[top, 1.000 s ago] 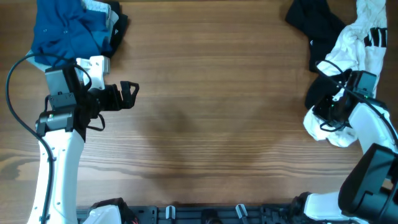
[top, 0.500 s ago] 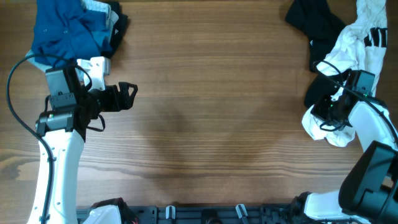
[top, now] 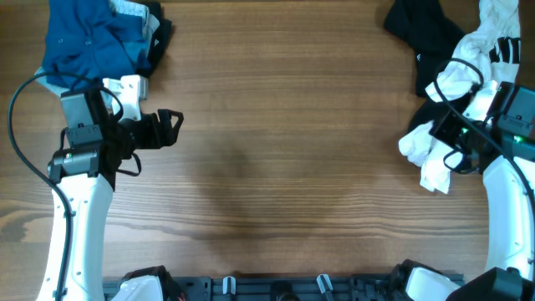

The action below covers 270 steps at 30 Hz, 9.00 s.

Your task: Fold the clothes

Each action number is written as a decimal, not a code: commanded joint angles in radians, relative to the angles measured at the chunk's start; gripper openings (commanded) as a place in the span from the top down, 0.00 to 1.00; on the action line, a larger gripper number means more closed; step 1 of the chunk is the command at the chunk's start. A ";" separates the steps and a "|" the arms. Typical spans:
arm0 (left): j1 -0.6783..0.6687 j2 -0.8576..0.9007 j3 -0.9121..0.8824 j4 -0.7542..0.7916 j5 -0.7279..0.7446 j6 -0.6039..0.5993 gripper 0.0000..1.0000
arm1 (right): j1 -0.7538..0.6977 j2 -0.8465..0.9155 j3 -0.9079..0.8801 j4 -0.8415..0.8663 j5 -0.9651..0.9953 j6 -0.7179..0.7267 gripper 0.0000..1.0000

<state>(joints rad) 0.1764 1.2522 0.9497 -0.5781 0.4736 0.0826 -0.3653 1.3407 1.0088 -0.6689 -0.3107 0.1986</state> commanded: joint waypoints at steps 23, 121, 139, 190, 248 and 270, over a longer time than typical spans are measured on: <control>-0.006 0.005 0.019 0.164 -0.071 -0.129 0.06 | 0.959 0.028 0.066 0.393 -0.056 0.246 0.96; -0.974 0.515 0.027 0.103 -0.463 0.113 0.40 | 0.261 0.365 0.210 -0.087 0.221 0.092 0.00; -0.986 0.531 0.027 0.137 -0.468 0.123 0.75 | 0.261 0.365 0.210 -0.082 0.221 0.089 0.00; -0.867 0.579 0.025 0.092 -0.440 0.057 0.76 | 0.261 0.365 0.210 -0.094 0.221 0.063 0.00; -0.449 0.159 0.701 0.135 -0.899 -0.007 0.96 | 0.289 0.523 0.169 -0.026 0.065 -0.039 0.16; -0.420 0.159 0.701 0.035 -0.921 0.018 0.96 | -0.100 0.660 0.189 0.332 0.115 0.097 0.14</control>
<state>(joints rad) -0.2527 1.4452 1.6344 -0.5381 -0.4229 0.0917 -0.4076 1.9617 1.1873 -0.3313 -0.1661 0.2684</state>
